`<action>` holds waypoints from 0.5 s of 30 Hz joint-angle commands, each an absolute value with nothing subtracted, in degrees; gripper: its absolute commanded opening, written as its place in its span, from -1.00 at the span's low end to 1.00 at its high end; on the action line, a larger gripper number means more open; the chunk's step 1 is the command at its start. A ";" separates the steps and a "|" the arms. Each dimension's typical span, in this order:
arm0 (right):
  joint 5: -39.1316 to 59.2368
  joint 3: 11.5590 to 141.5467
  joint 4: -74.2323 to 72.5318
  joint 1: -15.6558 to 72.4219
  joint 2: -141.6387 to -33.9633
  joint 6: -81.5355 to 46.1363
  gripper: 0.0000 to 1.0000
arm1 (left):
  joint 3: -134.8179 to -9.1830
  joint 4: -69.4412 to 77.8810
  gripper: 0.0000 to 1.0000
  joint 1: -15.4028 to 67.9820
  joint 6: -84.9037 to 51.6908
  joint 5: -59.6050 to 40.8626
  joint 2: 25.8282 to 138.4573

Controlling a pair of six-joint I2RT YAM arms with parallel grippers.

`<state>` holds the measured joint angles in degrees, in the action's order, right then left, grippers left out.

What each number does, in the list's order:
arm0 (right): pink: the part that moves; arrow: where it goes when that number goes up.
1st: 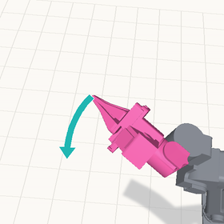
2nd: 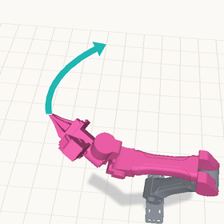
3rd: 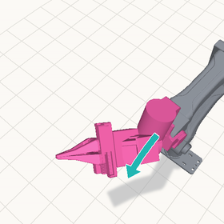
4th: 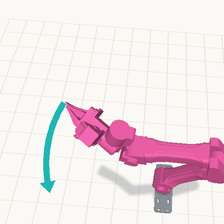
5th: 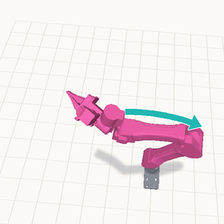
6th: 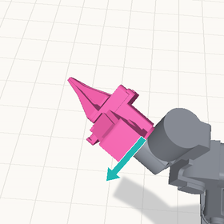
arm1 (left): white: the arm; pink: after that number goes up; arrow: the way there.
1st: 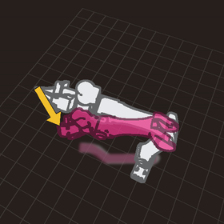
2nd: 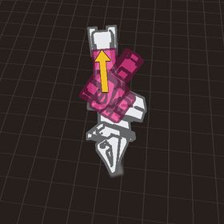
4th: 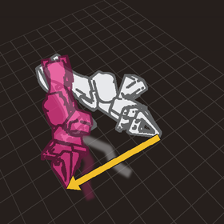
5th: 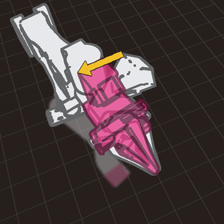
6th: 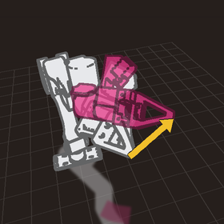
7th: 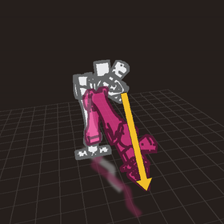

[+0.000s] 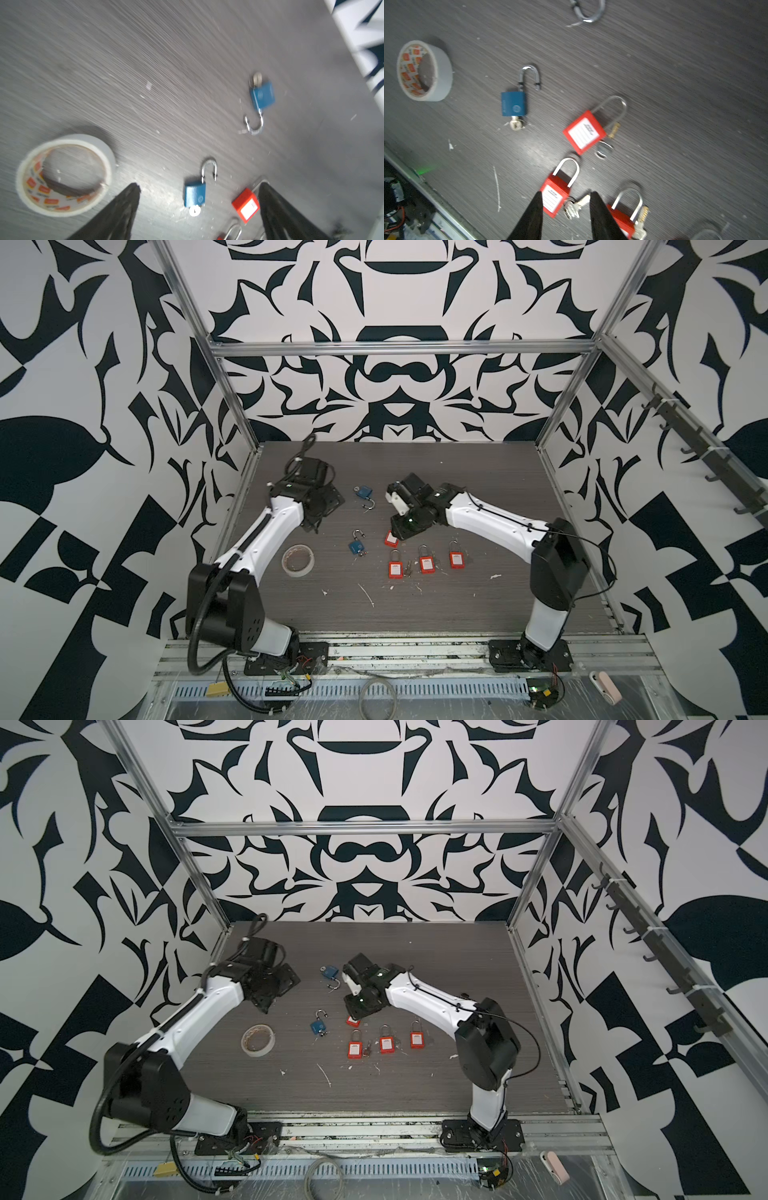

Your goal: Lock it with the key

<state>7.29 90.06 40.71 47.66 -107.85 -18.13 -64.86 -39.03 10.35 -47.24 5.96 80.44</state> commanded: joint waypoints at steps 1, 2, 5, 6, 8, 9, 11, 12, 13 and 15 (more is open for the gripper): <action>7.94 97.87 47.21 50.58 -114.29 -20.67 -0.17 | -59.63 -34.48 0.90 3.09 -36.03 -2.94 75.89; 8.48 100.02 47.87 51.07 -115.97 -21.56 -0.17 | -58.65 -33.48 0.91 1.46 -34.67 -4.82 74.65; 8.42 107.32 49.95 52.85 -121.58 -22.47 -0.16 | -56.48 -30.73 0.94 -1.39 -30.47 -9.97 71.37; 7.78 109.60 50.76 53.31 -123.31 -22.50 -0.15 | -56.25 -30.38 0.94 -1.58 -29.43 -10.49 71.04; 7.29 113.89 52.81 53.93 -126.47 -22.62 -0.15 | -56.07 -30.04 0.96 -1.68 -27.57 -11.89 71.25; 7.25 115.95 53.76 54.08 -128.17 -22.88 -0.14 | -56.17 -30.19 0.97 -1.75 -26.90 -12.28 71.60; 7.10 119.77 55.53 54.32 -131.17 -23.41 -0.13 | -56.23 -30.15 0.98 -1.68 -25.88 -12.81 72.30; 6.79 121.43 56.31 54.39 -132.61 -23.83 -0.12 | -56.15 -30.23 0.99 -1.83 -25.48 -12.98 72.59; 6.46 122.92 57.15 54.53 -133.78 -23.91 -0.12 | -56.08 -30.17 1.00 -1.77 -25.11 -13.18 72.59; 5.77 124.88 58.06 54.68 -135.41 -24.09 -0.10 | -55.69 -30.10 1.00 -1.83 -24.83 -13.36 72.60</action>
<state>7.55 121.01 53.56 54.28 -135.59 -22.81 -56.38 -30.94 -1.54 -27.57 -11.09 72.25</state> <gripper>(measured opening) 0.448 0.993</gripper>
